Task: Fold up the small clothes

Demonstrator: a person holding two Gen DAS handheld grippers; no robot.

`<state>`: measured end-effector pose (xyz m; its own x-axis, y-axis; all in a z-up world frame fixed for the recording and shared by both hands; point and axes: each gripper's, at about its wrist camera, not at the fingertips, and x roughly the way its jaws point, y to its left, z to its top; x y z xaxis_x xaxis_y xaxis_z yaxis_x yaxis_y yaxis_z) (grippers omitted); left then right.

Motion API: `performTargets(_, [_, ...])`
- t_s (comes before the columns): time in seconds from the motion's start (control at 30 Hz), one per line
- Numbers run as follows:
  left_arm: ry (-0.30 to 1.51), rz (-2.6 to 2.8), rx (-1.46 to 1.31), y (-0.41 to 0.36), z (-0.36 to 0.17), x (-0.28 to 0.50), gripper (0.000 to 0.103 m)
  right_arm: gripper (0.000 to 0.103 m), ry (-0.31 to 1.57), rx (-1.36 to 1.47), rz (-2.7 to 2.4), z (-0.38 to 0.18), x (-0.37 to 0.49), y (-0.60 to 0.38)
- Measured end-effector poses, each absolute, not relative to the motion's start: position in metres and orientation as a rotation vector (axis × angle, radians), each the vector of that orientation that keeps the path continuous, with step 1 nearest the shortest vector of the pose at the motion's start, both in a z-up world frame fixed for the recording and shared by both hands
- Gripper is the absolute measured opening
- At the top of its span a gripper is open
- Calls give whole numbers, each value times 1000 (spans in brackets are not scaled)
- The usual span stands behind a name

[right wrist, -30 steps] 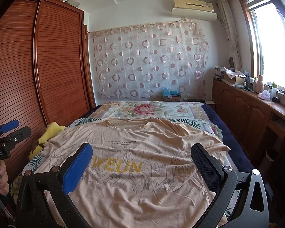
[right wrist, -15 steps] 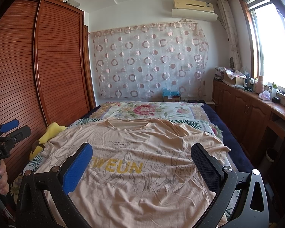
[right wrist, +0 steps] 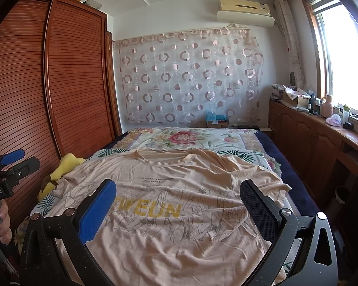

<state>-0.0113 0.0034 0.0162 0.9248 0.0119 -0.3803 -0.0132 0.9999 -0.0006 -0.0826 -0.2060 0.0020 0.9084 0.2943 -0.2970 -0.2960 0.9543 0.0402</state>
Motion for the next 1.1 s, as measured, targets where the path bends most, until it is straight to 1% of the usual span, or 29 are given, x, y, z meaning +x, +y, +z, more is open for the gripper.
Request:
performTargets(0.17, [393,17,-6,4,18,-13,103,103,308,-6,309,1,-82,-206])
performTargets(0.27, [406,20,-16,12,34,-13,103,103,315,-2,320,-2,-79,-205])
performTargets(0.37, [421,24,-25,19,30,-10,103,103,319,-6,322,-8,-73,-202])
performTargets(0.93, [580,83,-41,100,-43,31,103,103,393,-70,371,-36,-23,-165])
performTargets(1.1, [637,92,-35,127,-58,45,103,103,469,-27,438,-49,2,-150])
